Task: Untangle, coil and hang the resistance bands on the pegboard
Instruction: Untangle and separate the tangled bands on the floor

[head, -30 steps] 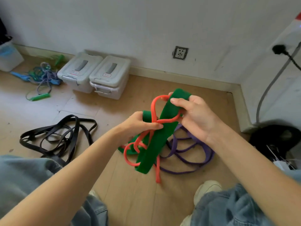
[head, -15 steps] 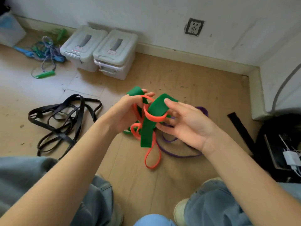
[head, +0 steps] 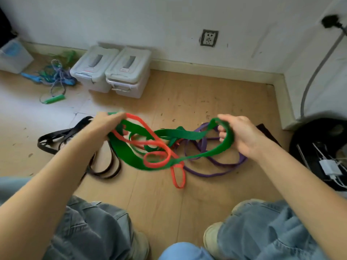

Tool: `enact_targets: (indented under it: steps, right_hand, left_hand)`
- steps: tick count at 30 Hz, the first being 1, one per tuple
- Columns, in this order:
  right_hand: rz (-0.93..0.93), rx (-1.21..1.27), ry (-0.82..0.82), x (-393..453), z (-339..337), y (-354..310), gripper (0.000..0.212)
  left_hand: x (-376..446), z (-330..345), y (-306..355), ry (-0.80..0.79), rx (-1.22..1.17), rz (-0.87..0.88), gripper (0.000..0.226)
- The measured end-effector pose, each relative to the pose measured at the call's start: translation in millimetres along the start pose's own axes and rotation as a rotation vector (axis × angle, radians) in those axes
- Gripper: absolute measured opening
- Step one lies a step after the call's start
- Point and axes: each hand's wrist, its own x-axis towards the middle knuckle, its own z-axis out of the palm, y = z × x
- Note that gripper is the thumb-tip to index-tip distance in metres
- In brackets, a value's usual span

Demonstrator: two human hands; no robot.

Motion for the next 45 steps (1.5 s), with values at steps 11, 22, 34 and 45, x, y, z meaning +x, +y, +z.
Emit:
enact_targets:
  steps: [11, 22, 34, 45]
  right_hand:
    - [-0.481, -0.804, 0.022, 0, 53, 11, 0.024]
    - [-0.218, -0.218, -0.718, -1, 81, -9, 0.018]
    - [-0.529, -0.962, -0.533, 25, 94, 13, 0.087]
    - [-0.454, -0.485, -0.357, 70, 131, 24, 0.026]
  left_hand:
    - [-18, 10, 29, -0.213, 0.131, 0.295, 0.032]
    - [-19, 13, -3, -0.762, -0.448, 0.189, 0.046]
    - [-34, -27, 30, -0.532, -0.056, 0.407, 0.025]
    - [7, -41, -13, -0.067, -0.121, 0.185, 0.005]
